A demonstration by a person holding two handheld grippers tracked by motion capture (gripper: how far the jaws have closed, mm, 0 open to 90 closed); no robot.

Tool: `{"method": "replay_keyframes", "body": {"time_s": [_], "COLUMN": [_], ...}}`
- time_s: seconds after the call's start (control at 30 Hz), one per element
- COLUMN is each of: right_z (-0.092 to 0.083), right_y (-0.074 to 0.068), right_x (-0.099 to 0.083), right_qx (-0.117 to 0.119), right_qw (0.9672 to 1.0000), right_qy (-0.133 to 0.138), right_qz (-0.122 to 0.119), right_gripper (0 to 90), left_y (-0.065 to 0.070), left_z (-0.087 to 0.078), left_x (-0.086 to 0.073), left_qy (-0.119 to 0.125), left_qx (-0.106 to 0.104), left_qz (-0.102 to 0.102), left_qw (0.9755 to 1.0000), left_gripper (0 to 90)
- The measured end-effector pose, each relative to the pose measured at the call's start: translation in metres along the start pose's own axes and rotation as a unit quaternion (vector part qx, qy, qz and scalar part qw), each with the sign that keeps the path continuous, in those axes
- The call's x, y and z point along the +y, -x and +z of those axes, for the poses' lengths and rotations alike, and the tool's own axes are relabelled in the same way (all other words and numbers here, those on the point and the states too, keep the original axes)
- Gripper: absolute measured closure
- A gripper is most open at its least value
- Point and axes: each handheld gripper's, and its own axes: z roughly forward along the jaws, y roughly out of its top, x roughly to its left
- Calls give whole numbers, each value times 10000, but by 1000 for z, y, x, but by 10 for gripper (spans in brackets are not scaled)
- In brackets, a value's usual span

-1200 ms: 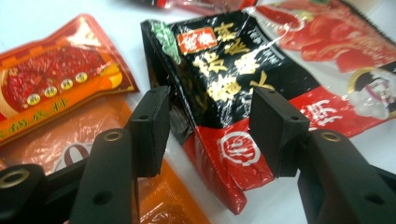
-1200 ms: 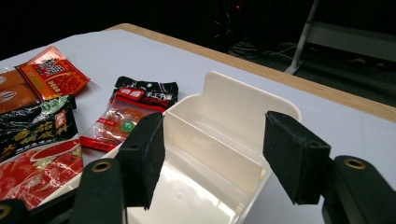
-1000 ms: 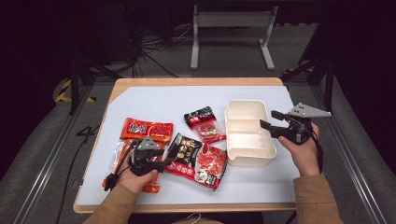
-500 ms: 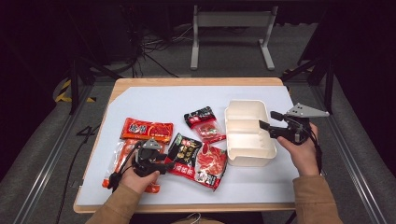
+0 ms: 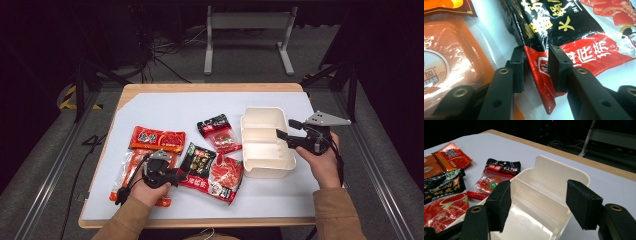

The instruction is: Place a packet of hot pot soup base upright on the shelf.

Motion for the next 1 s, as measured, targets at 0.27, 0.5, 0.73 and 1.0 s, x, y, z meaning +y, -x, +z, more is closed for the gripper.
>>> {"method": "replay_keyframes", "body": {"time_s": [0.27,0.5,0.73,1.0], "right_z": [-1,-2,-4,-4], "right_y": [0,1,1,-2], "right_x": [0,-1,0,0], "right_qx": [-5,-17,-20,-14], "right_qw": [10000,10000,10000,10000], "right_qy": [-2,25,46,47], "right_qz": [-10,6,-2,-54], "right_gripper": [369,370,370,379], "left_y": [6,10,22,36], "left_z": [-5,-20,-38,-58], "left_x": [3,8,22,36], "left_qy": [83,446,904,1270], "left_qx": [274,377,471,524], "left_qz": [20,78,330,699], "left_qw": [9996,9983,9942,9881], "left_gripper": [847,875,882,880]}}
